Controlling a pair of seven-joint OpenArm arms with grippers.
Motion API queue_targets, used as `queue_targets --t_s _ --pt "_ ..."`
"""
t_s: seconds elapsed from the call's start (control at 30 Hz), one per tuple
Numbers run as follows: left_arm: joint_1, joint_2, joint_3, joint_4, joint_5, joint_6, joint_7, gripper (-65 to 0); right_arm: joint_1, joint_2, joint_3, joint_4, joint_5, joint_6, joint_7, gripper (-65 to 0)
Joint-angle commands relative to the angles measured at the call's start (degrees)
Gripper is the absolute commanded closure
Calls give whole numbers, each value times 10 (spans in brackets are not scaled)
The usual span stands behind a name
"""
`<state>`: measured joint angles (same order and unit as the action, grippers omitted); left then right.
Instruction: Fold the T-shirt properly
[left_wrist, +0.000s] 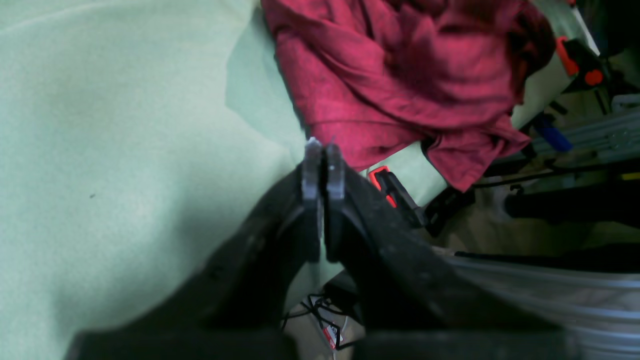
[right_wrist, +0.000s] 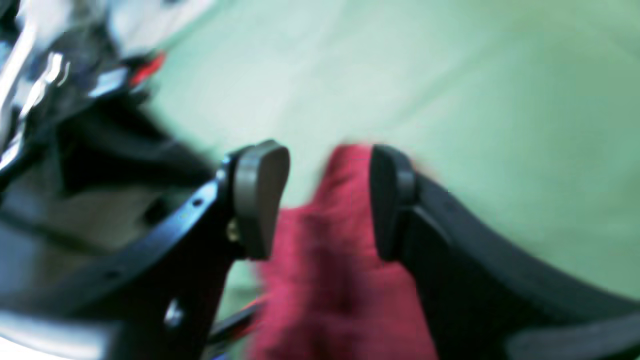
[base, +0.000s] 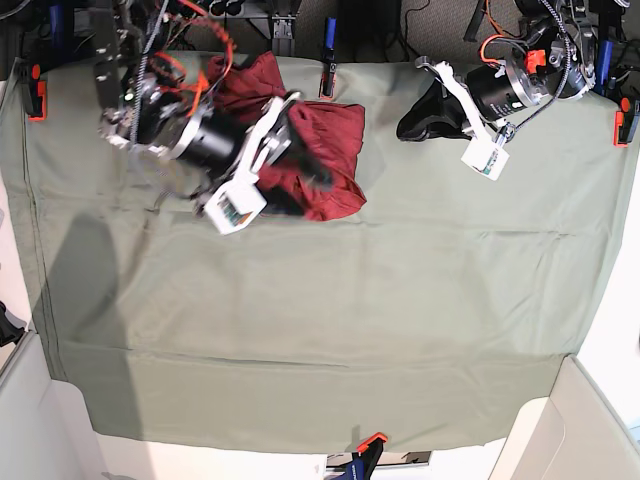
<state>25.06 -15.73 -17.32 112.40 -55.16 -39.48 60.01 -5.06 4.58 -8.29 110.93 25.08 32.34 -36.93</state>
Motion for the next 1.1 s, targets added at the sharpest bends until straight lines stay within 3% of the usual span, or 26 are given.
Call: queue_targets --t_s 0.0,0.13,0.3,0.47,0.63,0.8,0.93,1.07 --pt "-1 -5 -2 10 -14 -5 -11 0 13 -2 22 12 2 -8 14 -298" --pt "-1 -5 -2 10 -14 -5 -10 0 28 -1 111 10 -44 -19 13 -298" --pt "-1 -5 -2 10 -24 -5 -11 0 23 25 192 -2 -39 -30 4 -298" --pt "-1 -5 -2 10 -25 -5 -12 0 -8 61 217 -6 24 -30 -24 -297" --pt "-2 -5 -2 10 -25 -5 -13 0 -48 64 217 -6 52 -30 -29 -297" --pt "-2 -4 -2 10 -25 -5 -15 0 -86 45 217 -4 98 -8 -41 -297" --pt "-3 -4 -2 10 -27 -5 -18 0 -108 10 216 -4 129 2 -43 -297" --pt "-3 -4 2 10 -29 -5 -23 0 -108 -16 193 -5 98 4 -30 -297"
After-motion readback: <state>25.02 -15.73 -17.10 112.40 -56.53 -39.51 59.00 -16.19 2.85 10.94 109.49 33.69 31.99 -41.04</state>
